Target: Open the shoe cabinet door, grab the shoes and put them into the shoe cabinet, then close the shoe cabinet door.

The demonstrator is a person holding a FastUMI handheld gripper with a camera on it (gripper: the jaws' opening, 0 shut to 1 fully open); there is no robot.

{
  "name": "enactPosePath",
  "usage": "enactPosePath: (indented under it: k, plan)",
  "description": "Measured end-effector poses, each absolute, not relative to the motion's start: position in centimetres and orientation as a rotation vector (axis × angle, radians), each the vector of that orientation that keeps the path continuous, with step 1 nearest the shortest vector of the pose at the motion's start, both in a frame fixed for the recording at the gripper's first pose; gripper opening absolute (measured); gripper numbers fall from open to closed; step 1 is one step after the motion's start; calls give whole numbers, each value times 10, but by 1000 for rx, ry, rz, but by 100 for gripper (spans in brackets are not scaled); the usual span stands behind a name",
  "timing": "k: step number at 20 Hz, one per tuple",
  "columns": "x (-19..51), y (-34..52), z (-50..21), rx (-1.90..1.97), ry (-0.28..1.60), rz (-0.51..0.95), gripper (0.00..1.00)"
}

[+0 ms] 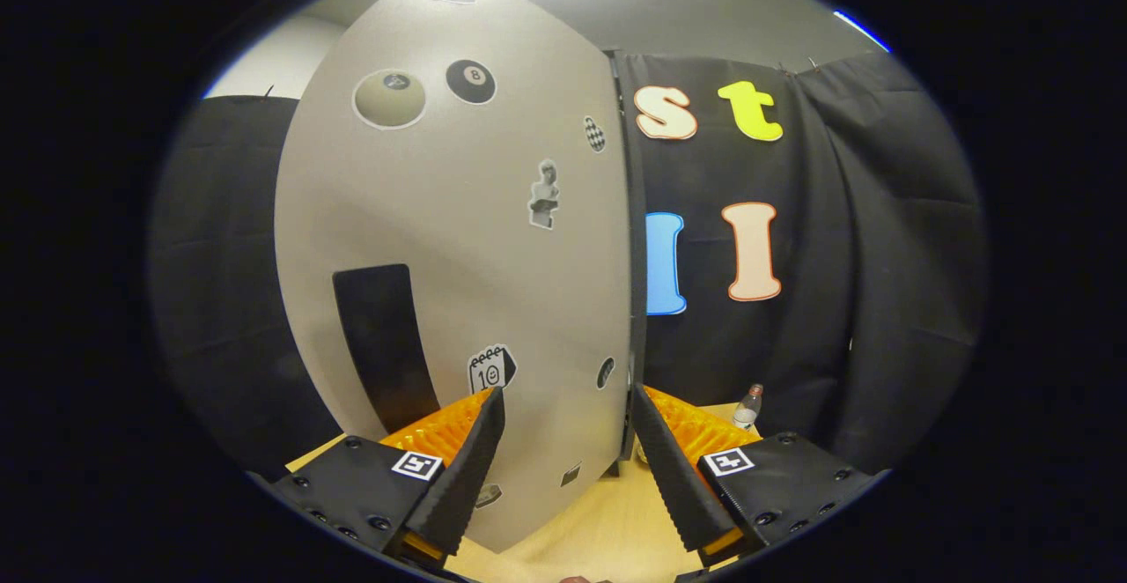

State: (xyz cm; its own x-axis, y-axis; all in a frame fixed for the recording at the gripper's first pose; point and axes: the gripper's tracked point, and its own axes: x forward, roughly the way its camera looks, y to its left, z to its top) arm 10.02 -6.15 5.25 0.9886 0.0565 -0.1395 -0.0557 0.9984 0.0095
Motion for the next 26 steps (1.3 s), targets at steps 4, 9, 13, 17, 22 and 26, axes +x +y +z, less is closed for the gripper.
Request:
enactPosePath:
  k: [4,9,13,17,22,26]
  plan:
    - [146,-7,66,23,95,81,92]
    - [170,36,63,-48,85,85,93]
    - [153,47,63,-36,66,65,94]
    - [128,39,79,-36,10,-8,95]
    - [124,21,88,8,-21,-64,95]
    - [142,16,88,12,-16,-63,95]
